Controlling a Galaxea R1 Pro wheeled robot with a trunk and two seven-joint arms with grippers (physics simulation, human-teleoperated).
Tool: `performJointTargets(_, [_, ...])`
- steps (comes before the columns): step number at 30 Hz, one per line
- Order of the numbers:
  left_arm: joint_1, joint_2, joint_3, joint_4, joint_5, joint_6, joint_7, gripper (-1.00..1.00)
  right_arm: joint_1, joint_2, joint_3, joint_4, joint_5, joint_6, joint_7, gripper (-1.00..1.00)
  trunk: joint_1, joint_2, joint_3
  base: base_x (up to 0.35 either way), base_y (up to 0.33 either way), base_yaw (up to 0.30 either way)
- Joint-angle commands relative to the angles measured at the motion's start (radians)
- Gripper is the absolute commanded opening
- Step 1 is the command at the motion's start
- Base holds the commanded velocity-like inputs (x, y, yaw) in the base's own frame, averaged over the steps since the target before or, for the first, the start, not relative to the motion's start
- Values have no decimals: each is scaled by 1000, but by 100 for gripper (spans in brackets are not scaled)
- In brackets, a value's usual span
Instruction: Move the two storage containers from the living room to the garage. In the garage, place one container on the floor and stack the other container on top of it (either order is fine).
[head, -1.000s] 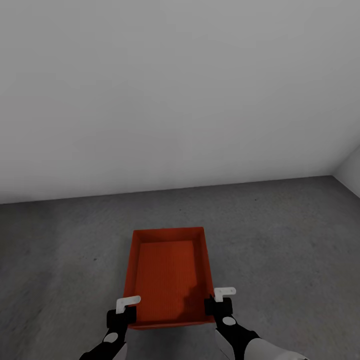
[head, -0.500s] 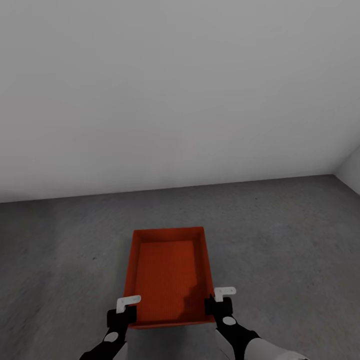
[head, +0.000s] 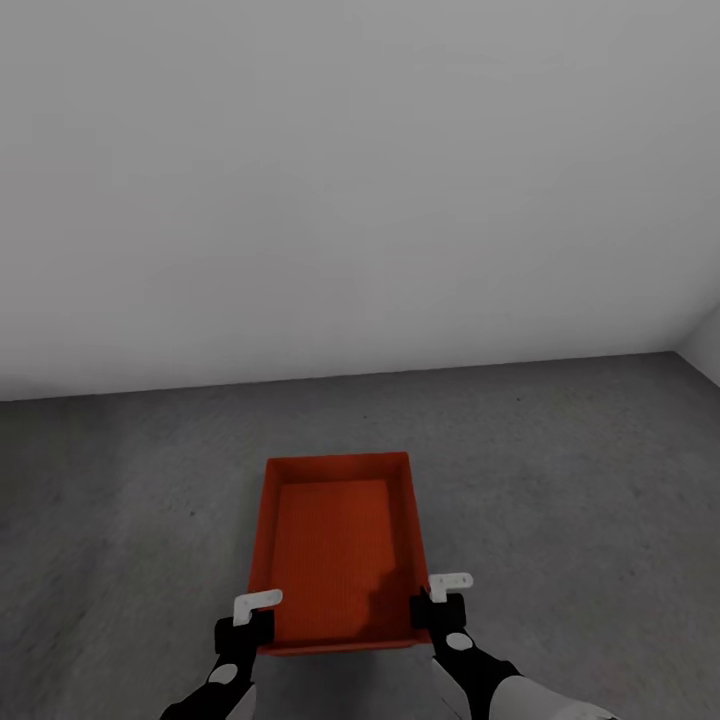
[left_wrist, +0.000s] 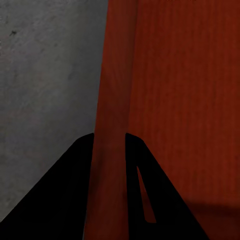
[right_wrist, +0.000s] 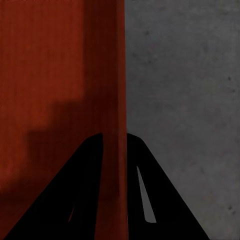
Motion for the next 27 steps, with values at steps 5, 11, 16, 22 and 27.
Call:
performJointTargets(5, [-1, -1, 22, -3, -19, -11, 4, -100, 0, 7, -9, 8, -31, 6, 3, -100, 0, 0, -1, 0, 0, 0])
performJointTargets(11, [-1, -1, 21, -2, -19, -11, 4, -100, 0, 7, -9, 8, -29, 7, 5, -100, 0, 0, -1, 0, 0, 0])
performJointTargets(16, [-1, -2, 21, -2, -19, -11, 4, 100, 0, 7, -8, 8, -25, 7, 4, 100, 0, 0, -1, 0, 0, 0])
performJointTargets(22, [-1, -2, 22, -2, -19, -11, 4, 100, 0, 7, -9, 8, -26, 6, 4, 100, 0, 0, -1, 0, 0, 0])
performJointTargets(27, [-1, -1, 22, -3, -19, -11, 4, 100, 0, 7, -9, 8, -30, 5, 4, 100, 0, 0, -1, 0, 0, 0])
